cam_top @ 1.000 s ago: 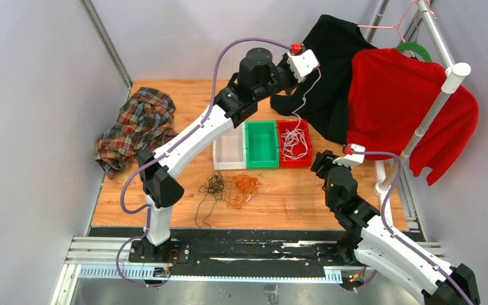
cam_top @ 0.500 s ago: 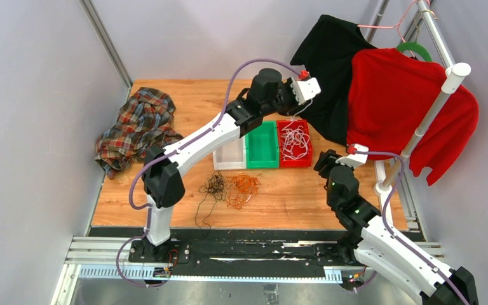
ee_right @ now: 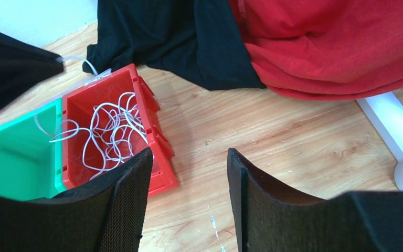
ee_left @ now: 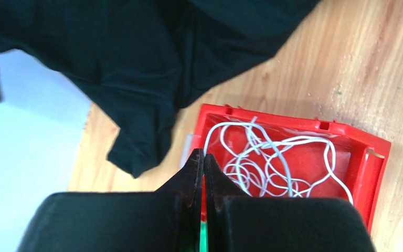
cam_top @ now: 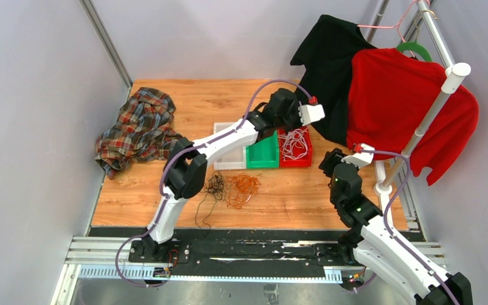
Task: Untangle the cables
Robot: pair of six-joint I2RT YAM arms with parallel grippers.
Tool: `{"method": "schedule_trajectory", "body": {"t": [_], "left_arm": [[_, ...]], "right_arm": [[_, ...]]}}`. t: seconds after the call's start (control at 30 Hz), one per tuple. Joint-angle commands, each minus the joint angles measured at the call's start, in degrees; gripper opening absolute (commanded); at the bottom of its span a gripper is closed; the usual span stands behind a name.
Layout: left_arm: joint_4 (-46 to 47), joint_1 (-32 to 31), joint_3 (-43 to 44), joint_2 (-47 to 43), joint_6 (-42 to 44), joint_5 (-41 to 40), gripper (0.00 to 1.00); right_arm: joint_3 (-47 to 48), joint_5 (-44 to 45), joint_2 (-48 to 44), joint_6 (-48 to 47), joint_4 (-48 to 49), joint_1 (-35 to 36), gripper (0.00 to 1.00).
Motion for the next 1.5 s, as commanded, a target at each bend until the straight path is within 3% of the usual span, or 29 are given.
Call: {"method": "schedule_trajectory", "body": {"t": [0.0, 0.4, 0.43, 0.6, 0.8, 0.9, 1.1, 1.23, 1.47], "left_arm": [[-1.24, -1.24, 2.74, 3.65, -1.22, 0.89, 0.0], [-8.35, -2.09, 4.86, 10.36, 3.07, -6.0, 0.01], [-9.29, -2.13, 5.5, 10.39, 3.11, -6.05, 0.04], [-14.51, -1.75, 8.85, 7.88, 1.43, -4.77, 0.47], [-25.61, -0.23, 13.67, 2.11, -1.37, -1.36, 0.89], [-31.29, 1.44, 14.59, -1.24, -1.71, -0.23, 0.99], [-43.67, 6.59, 14.54, -8.56, -2.78, 2.11, 0.98], [-48.42, 11.6, 3.95, -18.38, -3.88, 5.76, 0.98], [-48.67, 21.71, -27.63, -37.02, -0.62, 11.65, 0.99]], "right_arm": [[0.09, -1.81, 0.59, 1.65, -0.32, -1.26, 0.54], [0.31, -4.45, -0.58, 1.69, -1.28, -2.92, 0.54], [0.38, -4.67, -0.83, 1.48, -1.4, -2.97, 0.54], [0.54, -5.24, -1.75, 0.98, -1.99, -3.24, 0.54], [1.58, -6.82, -2.44, 0.27, -2.39, -3.24, 0.55], [2.81, -7.99, -2.07, -0.58, -2.54, -3.24, 0.56], [6.14, -13.49, 3.35, -2.17, -1.36, -3.24, 0.59], [8.46, -22.67, 9.07, -1.77, -0.59, -1.48, 0.6], [11.39, -24.28, 20.93, -7.96, 3.3, 14.65, 0.62]]}}
